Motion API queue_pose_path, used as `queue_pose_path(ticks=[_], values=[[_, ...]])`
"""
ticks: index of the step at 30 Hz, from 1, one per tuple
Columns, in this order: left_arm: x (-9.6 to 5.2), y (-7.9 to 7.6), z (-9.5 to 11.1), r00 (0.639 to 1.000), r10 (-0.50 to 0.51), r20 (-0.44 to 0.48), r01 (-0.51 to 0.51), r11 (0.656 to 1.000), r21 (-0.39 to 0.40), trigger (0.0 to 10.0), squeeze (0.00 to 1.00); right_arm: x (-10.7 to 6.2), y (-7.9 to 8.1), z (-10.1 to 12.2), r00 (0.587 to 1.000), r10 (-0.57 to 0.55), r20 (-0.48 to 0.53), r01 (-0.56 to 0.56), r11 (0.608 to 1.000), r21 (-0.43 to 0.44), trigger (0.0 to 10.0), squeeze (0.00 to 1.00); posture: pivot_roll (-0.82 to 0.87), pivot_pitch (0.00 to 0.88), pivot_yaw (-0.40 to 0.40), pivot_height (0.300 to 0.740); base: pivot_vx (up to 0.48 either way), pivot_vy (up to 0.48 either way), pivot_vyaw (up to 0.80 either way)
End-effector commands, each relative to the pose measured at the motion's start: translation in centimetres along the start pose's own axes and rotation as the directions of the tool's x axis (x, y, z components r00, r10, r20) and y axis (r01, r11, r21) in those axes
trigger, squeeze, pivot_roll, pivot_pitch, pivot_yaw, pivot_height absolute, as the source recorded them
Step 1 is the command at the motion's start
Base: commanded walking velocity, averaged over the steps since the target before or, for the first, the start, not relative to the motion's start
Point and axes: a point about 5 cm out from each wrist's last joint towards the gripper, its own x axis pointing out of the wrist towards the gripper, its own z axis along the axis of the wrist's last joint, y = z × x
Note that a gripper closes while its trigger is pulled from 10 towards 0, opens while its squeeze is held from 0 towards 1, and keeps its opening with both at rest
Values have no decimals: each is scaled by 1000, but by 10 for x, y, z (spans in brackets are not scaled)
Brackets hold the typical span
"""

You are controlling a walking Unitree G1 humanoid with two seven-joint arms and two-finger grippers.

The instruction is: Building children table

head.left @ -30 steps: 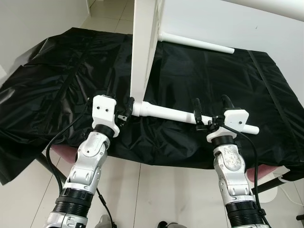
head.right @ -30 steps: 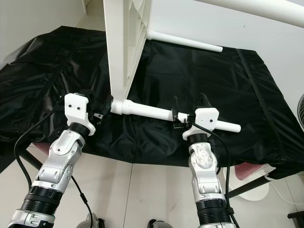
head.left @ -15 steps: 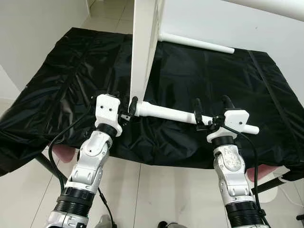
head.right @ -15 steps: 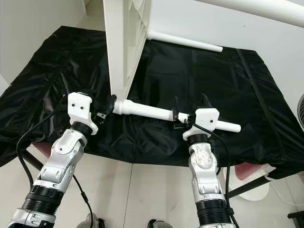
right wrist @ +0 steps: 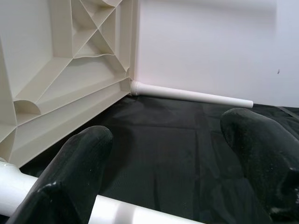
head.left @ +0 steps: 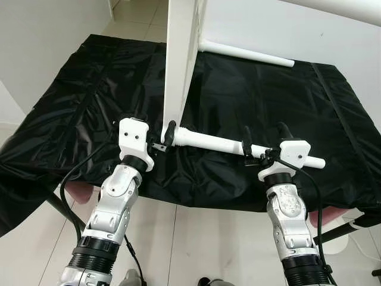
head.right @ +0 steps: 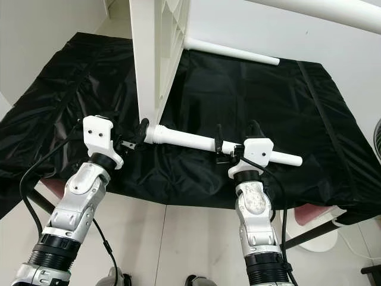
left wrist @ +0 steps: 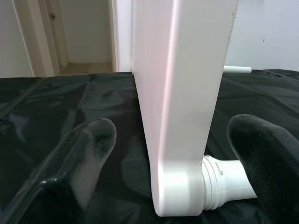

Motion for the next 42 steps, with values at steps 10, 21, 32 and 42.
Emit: queue_pose_path(ticks=[10,21,32,42], values=[[4,-14,-4,991,-128,-37,129,991,24,10000,0,-3,0,-2,1000,-2,-13,2,1000,-3,10000,0,128,130,-29,740,0,0,0],[26,-26,-7,983,-157,-97,162,986,44,10000,0,-1,1,1,1000,-3,-4,3,1000,0,10000,0,115,149,-22,740,0,0,0],[42,-21,-7,988,-64,-140,70,997,42,10000,0,3,2,5,1000,-23,7,23,1000,6,10000,0,111,162,-20,740,0,0,0],[54,-24,-2,988,7,-155,-4,1000,19,10000,0,9,9,10,999,-37,22,37,999,31,10000,0,119,187,-27,740,0,0,0]])
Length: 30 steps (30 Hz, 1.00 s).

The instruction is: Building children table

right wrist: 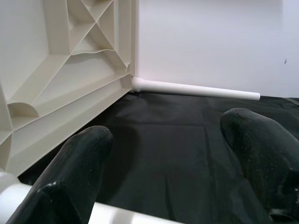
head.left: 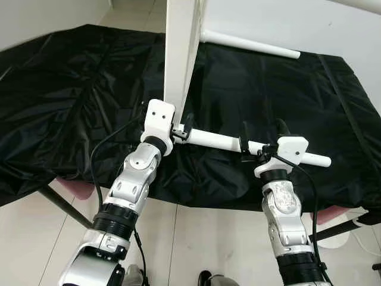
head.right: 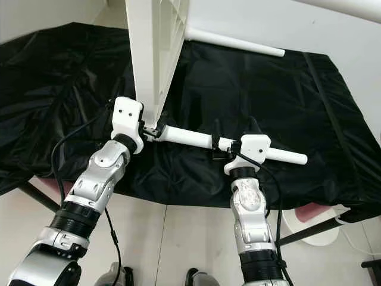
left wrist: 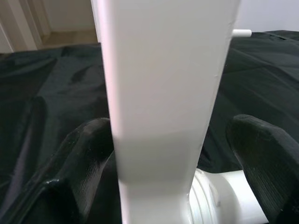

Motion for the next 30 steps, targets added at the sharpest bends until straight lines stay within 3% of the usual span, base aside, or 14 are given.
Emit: queue_pose_path(ticks=[1,14,20,30], values=[[4,2,-3,992,118,-39,-119,993,-26,10000,0,2,2,2,1000,-9,-1,9,1000,7,10000,0,120,188,-26,740,0,0,0],[26,-8,21,959,282,-16,-281,948,-147,10000,0,2,10,3,1000,-10,-5,10,999,40,10000,0,130,196,-37,740,0,0,0],[28,-10,24,954,299,-10,-297,943,-149,10000,0,2,12,3,1000,-5,-5,5,999,45,10000,0,130,196,-38,740,0,0,0],[31,-5,30,899,437,-10,-433,889,-151,10000,0,8,22,8,1000,-4,9,3,996,85,10000,0,128,195,-34,740,0,0,0]])
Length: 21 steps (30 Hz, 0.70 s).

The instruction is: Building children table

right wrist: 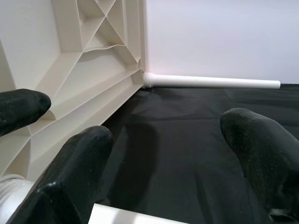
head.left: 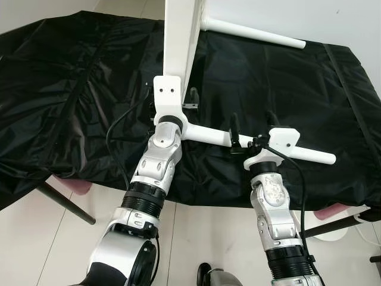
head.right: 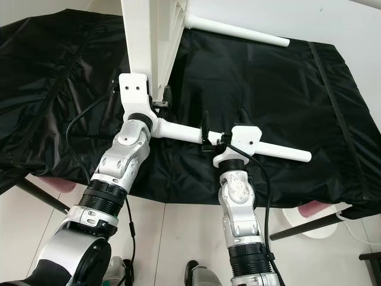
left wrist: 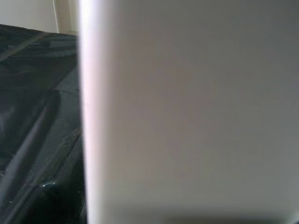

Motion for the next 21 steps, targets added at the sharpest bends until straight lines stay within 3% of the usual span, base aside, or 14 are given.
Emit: queue_pose_path(ticks=[1,2,3,4,5,14,21], values=[[1,10,-2,976,218,-7,-218,976,13,9843,0,1,1,0,1000,-10,-5,11,1000,12,10000,0,128,195,-34,740,0,0,0],[1,15,-1,966,259,0,-259,966,17,7569,0,2,3,1,1000,-12,-3,12,1000,20,10000,0,126,198,-34,740,0,0,0],[1,15,-1,966,259,0,-259,966,17,7569,0,2,3,1,1000,-12,-3,12,1000,20,10000,0,126,198,-34,740,0,0,0],[1,18,0,958,286,14,-286,958,17,3176,0,3,5,2,1000,-13,0,13,1000,26,10000,0,125,199,-34,740,0,0,0],[1,22,2,949,314,26,-314,949,18,0,0,4,7,3,1000,-15,2,15,999,32,10000,0,125,200,-33,740,0,0,0],[0,34,8,917,394,66,-395,918,12,0,0,7,11,4,1000,-19,7,19,999,49,10000,0,126,201,-33,740,0,0,0],[0,38,11,911,403,85,-405,914,12,0,0,8,11,5,1000,-21,9,21,998,51,10000,0,127,203,-28,740,0,0,0]])
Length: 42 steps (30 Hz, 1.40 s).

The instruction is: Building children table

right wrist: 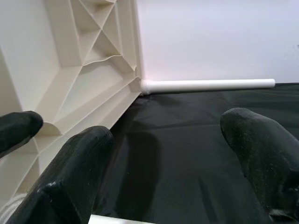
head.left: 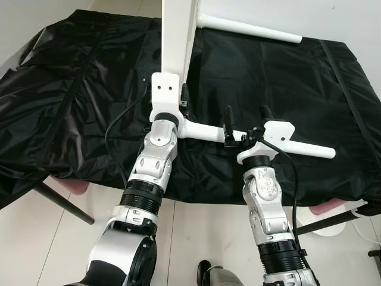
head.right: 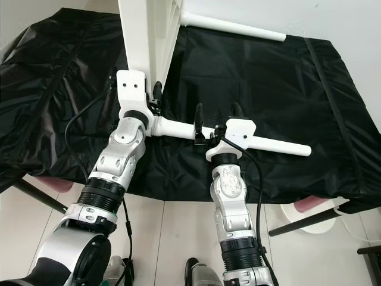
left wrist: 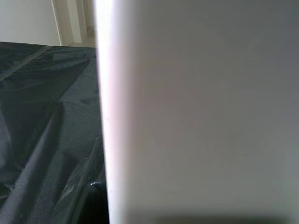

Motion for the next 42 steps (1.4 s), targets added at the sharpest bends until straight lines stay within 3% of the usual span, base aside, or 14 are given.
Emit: queue_pose_path(ticks=[1,8,13,27,28,29,32,33,34,42], values=[[-1,25,8,937,348,37,-348,937,-17,0,0,0,0,-2,1000,-9,-14,9,1000,6,10000,0,129,204,-27,740,0,0,0],[-9,42,11,928,362,89,-367,929,48,0,0,0,1,-2,1000,-9,-13,9,1000,5,10000,0,132,208,-26,740,0,0,0],[-18,70,14,920,371,126,-385,915,120,0,0,0,1,-3,1000,-8,-15,8,1000,4,10000,0,148,207,-30,740,0,0,0],[-34,99,20,929,331,163,-362,903,231,0,0,0,2,-5,1000,-2,-13,2,1000,3,10000,0,158,197,-33,740,0,0,0],[-36,100,20,933,318,169,-352,906,236,784,0,0,2,-5,1000,-2,-13,2,1000,3,10000,0,157,195,-34,740,0,0,0],[-36,99,17,946,287,152,-318,915,248,10000,0,1,2,-4,1000,0,-12,1,1000,4,10000,0,159,192,-35,740,0,0,0],[-37,87,14,974,172,146,-199,960,197,10000,0,1,2,-5,1000,3,-11,-3,1000,3,10000,0,161,189,-38,740,0,0,0],[-37,87,14,974,172,146,-199,960,197,10000,0,1,2,-5,1000,3,-11,-3,1000,3,10000,0,161,189,-38,740,0,0,0],[-37,83,14,978,146,152,-174,967,189,10000,1000,1,2,-5,1000,5,-11,-5,1000,3,10000,0,159,185,-39,740,0,0,0],[-37,71,19,983,69,170,-98,980,172,10000,1000,2,2,-5,1000,7,-7,-7,1000,-8,10000,0,155,184,-38,740,0,0,0]])
